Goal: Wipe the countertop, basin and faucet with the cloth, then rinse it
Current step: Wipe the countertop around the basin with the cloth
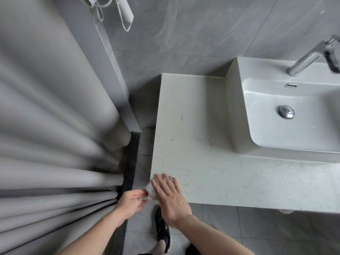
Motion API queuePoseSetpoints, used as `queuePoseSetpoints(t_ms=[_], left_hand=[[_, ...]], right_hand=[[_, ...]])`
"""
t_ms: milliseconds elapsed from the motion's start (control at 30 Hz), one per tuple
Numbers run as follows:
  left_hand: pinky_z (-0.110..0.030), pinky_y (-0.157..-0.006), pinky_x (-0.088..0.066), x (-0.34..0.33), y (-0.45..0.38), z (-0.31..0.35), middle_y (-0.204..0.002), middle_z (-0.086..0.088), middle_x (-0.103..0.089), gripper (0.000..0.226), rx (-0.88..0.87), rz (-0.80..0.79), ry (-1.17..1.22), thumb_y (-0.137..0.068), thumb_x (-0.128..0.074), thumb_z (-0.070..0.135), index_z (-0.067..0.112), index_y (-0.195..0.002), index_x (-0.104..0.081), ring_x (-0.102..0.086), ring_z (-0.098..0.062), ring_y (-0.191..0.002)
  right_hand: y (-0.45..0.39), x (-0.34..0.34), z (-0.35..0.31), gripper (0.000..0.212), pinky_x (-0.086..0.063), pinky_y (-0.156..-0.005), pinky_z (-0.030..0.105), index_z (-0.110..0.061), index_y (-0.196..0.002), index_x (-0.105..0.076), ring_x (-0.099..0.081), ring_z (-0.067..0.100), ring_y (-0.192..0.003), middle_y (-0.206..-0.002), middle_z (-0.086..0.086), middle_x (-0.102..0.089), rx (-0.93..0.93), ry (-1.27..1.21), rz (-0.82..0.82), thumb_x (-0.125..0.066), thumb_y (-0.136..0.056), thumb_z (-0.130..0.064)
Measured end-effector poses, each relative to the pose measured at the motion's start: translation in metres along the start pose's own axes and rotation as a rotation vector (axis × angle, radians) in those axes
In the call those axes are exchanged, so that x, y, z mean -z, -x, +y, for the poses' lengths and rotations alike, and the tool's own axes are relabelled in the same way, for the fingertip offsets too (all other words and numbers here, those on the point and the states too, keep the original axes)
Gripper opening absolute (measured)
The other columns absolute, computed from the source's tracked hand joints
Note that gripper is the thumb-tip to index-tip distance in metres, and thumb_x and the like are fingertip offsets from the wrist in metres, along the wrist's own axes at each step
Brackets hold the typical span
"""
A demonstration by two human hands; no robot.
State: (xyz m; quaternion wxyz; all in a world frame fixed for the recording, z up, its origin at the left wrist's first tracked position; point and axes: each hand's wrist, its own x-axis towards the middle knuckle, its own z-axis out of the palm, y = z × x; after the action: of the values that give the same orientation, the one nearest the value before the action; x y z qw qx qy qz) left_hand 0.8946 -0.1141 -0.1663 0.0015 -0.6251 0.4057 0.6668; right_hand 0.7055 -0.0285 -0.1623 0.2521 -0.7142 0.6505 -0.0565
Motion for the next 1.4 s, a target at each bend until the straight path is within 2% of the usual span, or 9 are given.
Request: queuePoseSetpoints(t_ms=[167,267,367,433,567,800,967,1067,1400], left_hand=[[-0.033,-0.079,-0.058,0.004,-0.008,0.018,-0.122,-0.007,-0.069,0.043,-0.049,0.105,-0.017,-0.100,-0.044,-0.003,0.032,-0.104,-0.068,-0.071,-0.022,-0.101],[-0.036,-0.091,-0.057,0.002,-0.019,0.032,-0.124,-0.001,-0.067,0.049,-0.091,0.163,-0.050,-0.097,-0.047,0.001,0.046,-0.100,-0.068,-0.067,-0.017,-0.108],[-0.033,-0.106,-0.049,-0.011,-0.018,0.057,-0.131,0.004,-0.066,0.042,-0.170,0.199,-0.154,-0.095,-0.051,0.009,0.037,-0.121,-0.068,-0.061,-0.008,-0.115],[-0.029,-0.101,-0.048,-0.022,-0.017,0.073,-0.130,0.008,-0.066,0.039,-0.206,0.233,-0.194,-0.095,-0.055,0.021,0.028,-0.132,-0.063,-0.062,-0.006,-0.110],[-0.032,-0.088,-0.047,-0.044,-0.019,0.093,-0.123,0.005,-0.067,0.039,-0.212,0.327,-0.226,-0.098,-0.051,0.033,0.025,-0.135,-0.058,-0.060,-0.014,-0.104],[-0.049,-0.112,-0.038,-0.063,-0.038,0.107,-0.151,-0.009,-0.049,0.075,-0.079,0.386,-0.284,-0.094,-0.030,0.068,0.021,-0.152,-0.037,-0.046,-0.035,-0.137],[-0.048,-0.114,-0.033,-0.075,-0.041,0.110,-0.155,-0.015,-0.043,0.077,-0.084,0.478,-0.351,-0.098,-0.025,0.067,0.016,-0.157,-0.030,-0.039,-0.037,-0.143],[-0.049,-0.110,-0.038,-0.081,-0.045,0.103,-0.148,-0.017,-0.051,0.082,-0.123,0.581,-0.403,-0.096,-0.020,0.071,0.014,-0.152,-0.039,-0.046,-0.040,-0.137],[-0.046,-0.080,-0.054,-0.080,-0.059,0.093,-0.101,-0.018,-0.074,0.071,-0.193,0.744,-0.545,-0.093,-0.020,0.072,0.020,-0.118,-0.062,-0.068,-0.043,-0.096]], right_hand=[[0.023,0.008,0.026,0.066,0.000,-0.125,0.043,-0.028,-0.165,-0.009,0.008,0.018,-0.159,-0.172,-0.011,0.008,-0.009,0.028,-0.002,-0.036,-0.105,-0.028],[0.016,0.020,0.040,0.071,0.003,-0.126,0.044,-0.029,-0.165,-0.005,0.011,0.018,-0.159,-0.172,-0.011,0.010,-0.037,0.040,-0.009,-0.037,-0.102,-0.028],[0.005,0.036,0.063,0.074,0.008,-0.126,0.044,-0.031,-0.164,0.005,0.021,0.016,-0.157,-0.170,-0.012,0.017,-0.160,0.024,0.033,-0.037,-0.104,-0.025],[0.000,0.046,0.088,0.066,0.010,-0.126,0.043,-0.030,-0.164,0.006,0.021,0.017,-0.156,-0.170,-0.011,0.018,-0.274,0.014,0.082,-0.028,-0.108,-0.033],[0.020,0.062,0.145,0.065,0.003,-0.128,0.043,-0.022,-0.165,-0.010,0.005,0.023,-0.159,-0.172,-0.005,0.002,-0.507,-0.020,0.182,-0.034,-0.106,-0.031],[0.091,0.072,0.204,0.063,-0.002,-0.129,0.043,-0.020,-0.164,-0.009,-0.003,0.023,-0.159,-0.173,0.000,-0.006,-1.003,-0.123,0.331,-0.036,-0.107,-0.026],[0.087,0.079,0.215,0.068,-0.002,-0.129,0.045,-0.016,-0.164,-0.009,-0.005,0.029,-0.159,-0.173,0.006,-0.005,-1.100,-0.157,0.344,-0.026,-0.102,-0.038],[0.058,0.074,0.191,0.074,-0.001,-0.129,0.045,-0.016,-0.164,-0.005,-0.002,0.029,-0.159,-0.173,0.006,-0.002,-0.989,-0.138,0.325,-0.019,-0.097,-0.045],[-0.077,0.067,0.109,0.068,0.004,-0.127,0.048,-0.019,-0.165,-0.003,0.016,0.022,-0.158,-0.173,-0.002,0.010,-0.190,-0.035,0.149,-0.034,-0.105,-0.026]])
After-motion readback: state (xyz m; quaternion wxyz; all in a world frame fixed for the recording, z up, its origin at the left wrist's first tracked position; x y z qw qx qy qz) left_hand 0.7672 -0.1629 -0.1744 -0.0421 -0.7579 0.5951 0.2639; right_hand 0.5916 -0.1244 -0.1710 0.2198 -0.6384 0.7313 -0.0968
